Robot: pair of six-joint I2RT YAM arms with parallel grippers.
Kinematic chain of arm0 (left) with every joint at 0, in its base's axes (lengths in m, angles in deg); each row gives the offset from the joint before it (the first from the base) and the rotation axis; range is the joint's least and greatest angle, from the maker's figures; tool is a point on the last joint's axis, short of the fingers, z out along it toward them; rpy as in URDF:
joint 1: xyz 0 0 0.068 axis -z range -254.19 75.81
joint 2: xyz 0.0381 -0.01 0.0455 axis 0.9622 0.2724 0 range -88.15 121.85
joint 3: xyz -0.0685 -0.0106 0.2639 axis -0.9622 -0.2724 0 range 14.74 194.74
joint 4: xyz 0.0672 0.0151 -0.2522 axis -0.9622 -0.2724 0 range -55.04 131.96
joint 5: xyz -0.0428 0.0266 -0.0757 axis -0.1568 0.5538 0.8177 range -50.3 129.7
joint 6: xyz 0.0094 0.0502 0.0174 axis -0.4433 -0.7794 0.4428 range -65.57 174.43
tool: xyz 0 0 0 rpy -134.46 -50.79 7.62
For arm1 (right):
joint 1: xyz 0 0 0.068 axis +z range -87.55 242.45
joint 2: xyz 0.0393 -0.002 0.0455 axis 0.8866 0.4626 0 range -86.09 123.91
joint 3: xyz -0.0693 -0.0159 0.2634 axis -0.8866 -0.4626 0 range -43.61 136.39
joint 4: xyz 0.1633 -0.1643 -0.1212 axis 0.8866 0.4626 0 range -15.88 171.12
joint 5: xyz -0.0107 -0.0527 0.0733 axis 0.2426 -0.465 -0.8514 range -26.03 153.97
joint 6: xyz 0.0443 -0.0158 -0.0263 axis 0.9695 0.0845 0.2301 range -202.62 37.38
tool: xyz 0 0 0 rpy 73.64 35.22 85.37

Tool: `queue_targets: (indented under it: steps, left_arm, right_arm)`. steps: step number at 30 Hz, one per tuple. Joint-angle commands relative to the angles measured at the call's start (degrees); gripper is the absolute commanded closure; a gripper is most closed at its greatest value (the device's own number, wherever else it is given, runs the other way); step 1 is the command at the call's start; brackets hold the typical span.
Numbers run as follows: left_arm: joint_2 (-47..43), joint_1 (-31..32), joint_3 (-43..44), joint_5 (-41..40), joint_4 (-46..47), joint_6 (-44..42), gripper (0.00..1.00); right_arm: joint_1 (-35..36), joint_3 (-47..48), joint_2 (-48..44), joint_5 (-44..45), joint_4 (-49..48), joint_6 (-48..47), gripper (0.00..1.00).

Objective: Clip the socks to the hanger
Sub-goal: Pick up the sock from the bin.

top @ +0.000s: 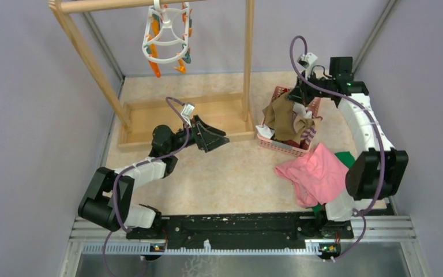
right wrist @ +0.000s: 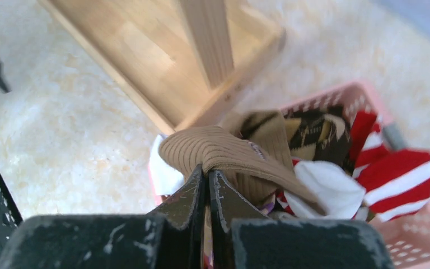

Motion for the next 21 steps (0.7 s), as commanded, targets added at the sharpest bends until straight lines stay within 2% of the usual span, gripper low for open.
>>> queue_targets:
  steps: [1, 5, 10, 13, 16, 21]
  left_arm:
    - [1.0, 0.6, 3.5, 1.5, 8.5, 4.3, 0.17]
    - [4.8, 1.5, 4.4, 1.1, 18.4, 12.6, 0.17]
    - [10.3, 3.1, 6.0, -0.1, 28.6, 21.4, 0.15]
    - [12.8, 4.6, 6.5, -2.8, 33.0, 25.7, 0.13]
    - [14.4, 6.4, 6.4, -6.9, 34.6, 30.4, 0.07]
    - [15.4, 9.5, 4.6, -12.3, 33.9, 36.8, 0.08]
  right_arm:
    - [-0.3, 4.7, -8.6, -11.1, 3.3, -10.6, 1.0]
    - [-0.3, 10.3, -8.4, -17.5, 12.0, -18.5, 1.0]
    - [0.5, 12.0, -9.5, -30.3, 25.1, -33.0, 0.99]
    - [5.2, 10.4, -10.4, -30.4, 33.5, -45.0, 0.98]
    - [10.0, 6.6, -11.3, -29.5, 34.2, -47.1, 0.98]
    - [14.6, 1.4, -11.3, -31.9, 29.1, -44.0, 0.98]
